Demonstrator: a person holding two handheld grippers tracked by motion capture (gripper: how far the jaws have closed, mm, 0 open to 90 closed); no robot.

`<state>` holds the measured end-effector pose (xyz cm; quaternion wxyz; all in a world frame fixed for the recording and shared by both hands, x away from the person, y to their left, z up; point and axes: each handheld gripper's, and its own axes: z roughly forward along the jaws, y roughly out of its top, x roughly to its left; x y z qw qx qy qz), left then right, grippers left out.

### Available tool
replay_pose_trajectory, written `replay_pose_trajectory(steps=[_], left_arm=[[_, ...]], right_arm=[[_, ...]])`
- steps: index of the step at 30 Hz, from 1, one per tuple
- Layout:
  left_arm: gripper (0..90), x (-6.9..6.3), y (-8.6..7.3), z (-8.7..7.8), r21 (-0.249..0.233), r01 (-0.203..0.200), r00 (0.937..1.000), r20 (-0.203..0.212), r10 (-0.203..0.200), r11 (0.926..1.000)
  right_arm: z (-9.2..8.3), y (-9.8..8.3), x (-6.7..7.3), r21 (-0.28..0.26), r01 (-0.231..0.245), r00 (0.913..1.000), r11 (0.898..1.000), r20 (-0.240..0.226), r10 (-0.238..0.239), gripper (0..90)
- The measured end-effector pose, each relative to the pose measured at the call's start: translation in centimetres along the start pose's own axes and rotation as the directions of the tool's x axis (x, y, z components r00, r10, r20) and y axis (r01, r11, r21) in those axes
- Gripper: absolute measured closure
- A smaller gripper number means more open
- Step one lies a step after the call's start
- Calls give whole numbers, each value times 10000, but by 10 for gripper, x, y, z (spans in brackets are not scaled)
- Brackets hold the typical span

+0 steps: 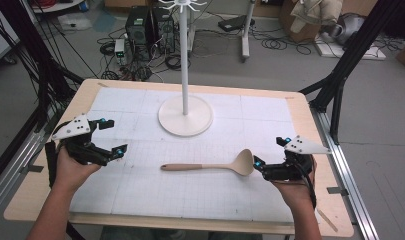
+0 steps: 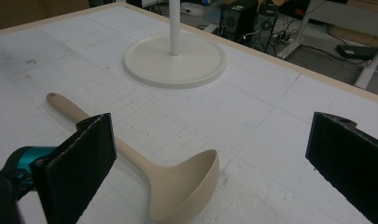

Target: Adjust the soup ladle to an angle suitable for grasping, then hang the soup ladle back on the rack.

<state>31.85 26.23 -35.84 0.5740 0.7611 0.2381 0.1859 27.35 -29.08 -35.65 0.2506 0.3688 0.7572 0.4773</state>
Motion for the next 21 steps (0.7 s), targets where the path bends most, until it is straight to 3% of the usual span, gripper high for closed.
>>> replay_pose_trajectory(steps=[21], left_arm=[[17, 7, -4, -6, -7, 93, 9999, -129, -93, 10000]], right_arm=[[9, 10, -5, 15, 163, 9998, 9999, -147, -162, 4]])
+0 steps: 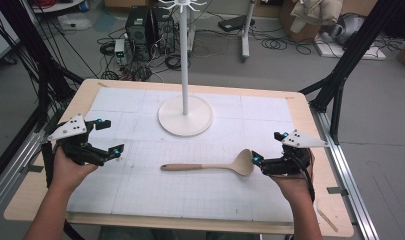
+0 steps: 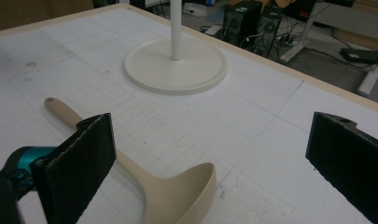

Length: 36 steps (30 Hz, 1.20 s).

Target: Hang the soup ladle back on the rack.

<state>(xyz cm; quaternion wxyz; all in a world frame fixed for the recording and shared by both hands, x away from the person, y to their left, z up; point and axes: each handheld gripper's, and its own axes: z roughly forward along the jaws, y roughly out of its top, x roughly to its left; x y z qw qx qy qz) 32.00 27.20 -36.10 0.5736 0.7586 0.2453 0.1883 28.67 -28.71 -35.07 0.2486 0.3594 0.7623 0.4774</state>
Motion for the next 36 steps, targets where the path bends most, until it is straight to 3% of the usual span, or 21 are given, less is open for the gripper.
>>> replay_pose_trajectory(steps=[5, 13, 17, 29, 33, 36], left_arm=[[17, 1, -2, -5, -46, -35, 10000, -88, 34, 10000], [17, 2, -9, -13, -96, 28, 9998, -175, -30, 9999], [17, 4, -12, -15, -75, 52, 9997, -218, -54, 10000], [17, 4, -17, -20, -97, 45, 9997, -258, -47, 9999], [17, 4, -18, -21, -81, 49, 9996, -266, -51, 10000], [17, 5, -18, -21, -97, 63, 9996, -269, -65, 9999]], right_arm=[[8, 12, 2, 13, 653, 9971, 9979, -387, -652, 43], [42, 32, 18, 1026, 1336, 9834, 9857, -1369, -1190, 30], [61, 37, 27, 1449, 1688, 9748, 9749, -1706, -1434, 19], [114, 37, 55, 2866, 2898, 9369, 9132, -2800, -2095, 19], [123, 36, 60, 3165, 3088, 9305, 8969, -2959, -2159, 19], [129, 35, 62, 3187, 3225, 9239, 8913, -3107, -2232, 19]])
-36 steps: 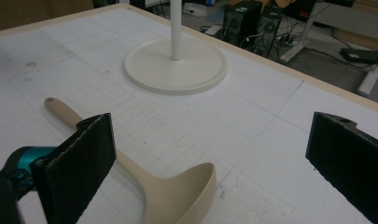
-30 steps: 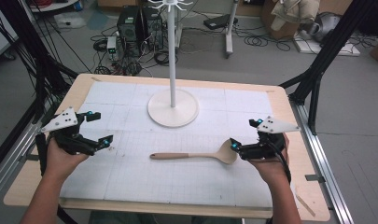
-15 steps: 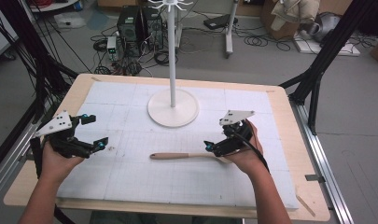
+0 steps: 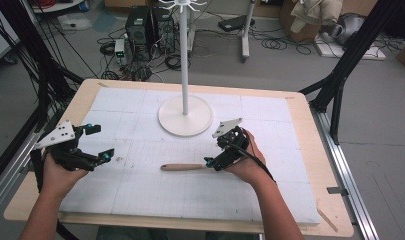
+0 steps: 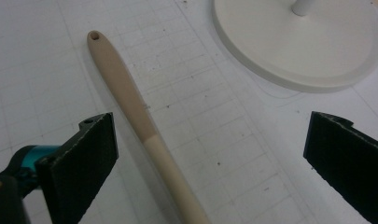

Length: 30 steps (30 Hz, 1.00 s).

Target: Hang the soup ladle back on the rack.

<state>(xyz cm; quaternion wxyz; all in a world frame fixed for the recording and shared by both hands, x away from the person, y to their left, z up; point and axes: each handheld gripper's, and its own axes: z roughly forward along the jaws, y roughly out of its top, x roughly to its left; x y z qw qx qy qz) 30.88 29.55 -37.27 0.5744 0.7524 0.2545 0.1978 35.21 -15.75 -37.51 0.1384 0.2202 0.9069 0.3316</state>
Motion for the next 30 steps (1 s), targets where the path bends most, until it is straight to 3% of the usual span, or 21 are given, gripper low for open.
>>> replay_pose_trajectory(steps=[12, 26, 30], left_arm=[[17, 0, -4, -1, 74, 34, 10000, -19, -34, 10000], [17, -1, -12, 1, 223, 108, 9999, 0, -108, 9997], [17, -1, -13, 3, 245, 83, 10000, 19, -83, 9997]], right_arm=[[33, 7, 13, 1006, 509, 9979, 9936, -459, -464, 19], [64, 3, 25, 2326, 669, 9953, 9703, -833, -486, 27], [69, 4, 28, 2574, 810, 9941, 9629, -906, -594, 73]])
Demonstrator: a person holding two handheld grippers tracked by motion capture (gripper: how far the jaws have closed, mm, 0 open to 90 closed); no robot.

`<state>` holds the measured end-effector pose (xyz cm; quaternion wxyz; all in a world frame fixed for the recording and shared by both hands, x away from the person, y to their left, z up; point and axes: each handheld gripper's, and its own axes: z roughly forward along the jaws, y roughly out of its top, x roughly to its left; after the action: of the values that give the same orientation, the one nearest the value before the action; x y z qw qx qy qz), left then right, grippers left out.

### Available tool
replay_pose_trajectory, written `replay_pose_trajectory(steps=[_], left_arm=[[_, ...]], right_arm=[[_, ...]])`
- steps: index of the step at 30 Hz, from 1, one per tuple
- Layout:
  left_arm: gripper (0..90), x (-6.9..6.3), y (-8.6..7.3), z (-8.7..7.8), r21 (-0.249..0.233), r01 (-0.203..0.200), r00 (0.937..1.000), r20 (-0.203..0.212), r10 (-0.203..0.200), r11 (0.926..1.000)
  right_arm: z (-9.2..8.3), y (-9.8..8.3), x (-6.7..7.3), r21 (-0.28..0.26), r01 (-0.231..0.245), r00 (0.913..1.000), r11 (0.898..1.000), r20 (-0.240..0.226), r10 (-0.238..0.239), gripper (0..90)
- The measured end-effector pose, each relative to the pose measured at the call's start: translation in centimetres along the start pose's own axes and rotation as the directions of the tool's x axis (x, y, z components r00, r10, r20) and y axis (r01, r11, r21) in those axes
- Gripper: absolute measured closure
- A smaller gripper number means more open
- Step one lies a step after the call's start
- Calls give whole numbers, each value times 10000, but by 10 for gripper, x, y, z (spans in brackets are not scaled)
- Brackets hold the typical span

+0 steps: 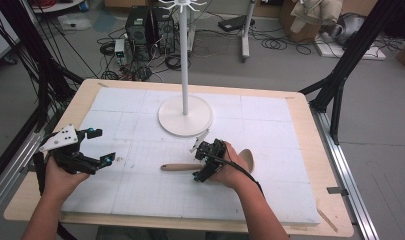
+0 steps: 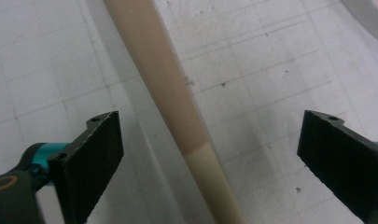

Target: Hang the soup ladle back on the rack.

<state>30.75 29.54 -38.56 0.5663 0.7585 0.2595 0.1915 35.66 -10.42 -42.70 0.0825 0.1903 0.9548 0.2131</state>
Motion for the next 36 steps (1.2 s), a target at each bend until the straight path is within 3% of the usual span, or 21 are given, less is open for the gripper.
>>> replay_pose_trajectory(steps=[2, 5, 9, 18, 20, 26, 33, 36], left_arm=[[17, 0, 0, 0, 9, -1, 10000, 8, 1, 10000], [17, 0, 0, 1, 51, -71, 10000, 3, 71, 10000], [17, -1, 0, 1, 26, -45, 10000, -9, 45, 10000], [17, -3, 2, 4, 106, -152, 9999, 26, 152, 9998], [17, -4, 3, 4, 110, -179, 9998, 23, 179, 9998], [17, -4, 4, 4, 212, -309, 9995, -48, 310, 9993], [17, -3, 6, 0, 131, -281, 9996, -97, 282, 9995], [17, -3, 7, 1, 129, -277, 9996, -75, 278, 9995]], right_arm=[[1, 0, 0, 127, 102, 9999, 9999, -106, -101, 155], [2, 0, -1, 166, 103, 9996, 9998, -255, -99, 196], [1, -1, -5, 107, -6, 9960, 9999, -899, 15, 340], [-4, -3, -8, 87, -115, 9956, 9999, -927, 122, 549], [-4, -3, -7, 80, 84, 9947, 9999, -1029, -75, 627], [-4, -3, -3, 117, 91, 9959, 9999, -897, -80, 660], [-5, -3, 2, 24, 604, 9940, 9982, -911, -599, 766], [-5, -5, 2, -42, 388, 9951, 9992, -912, -390, 769]])
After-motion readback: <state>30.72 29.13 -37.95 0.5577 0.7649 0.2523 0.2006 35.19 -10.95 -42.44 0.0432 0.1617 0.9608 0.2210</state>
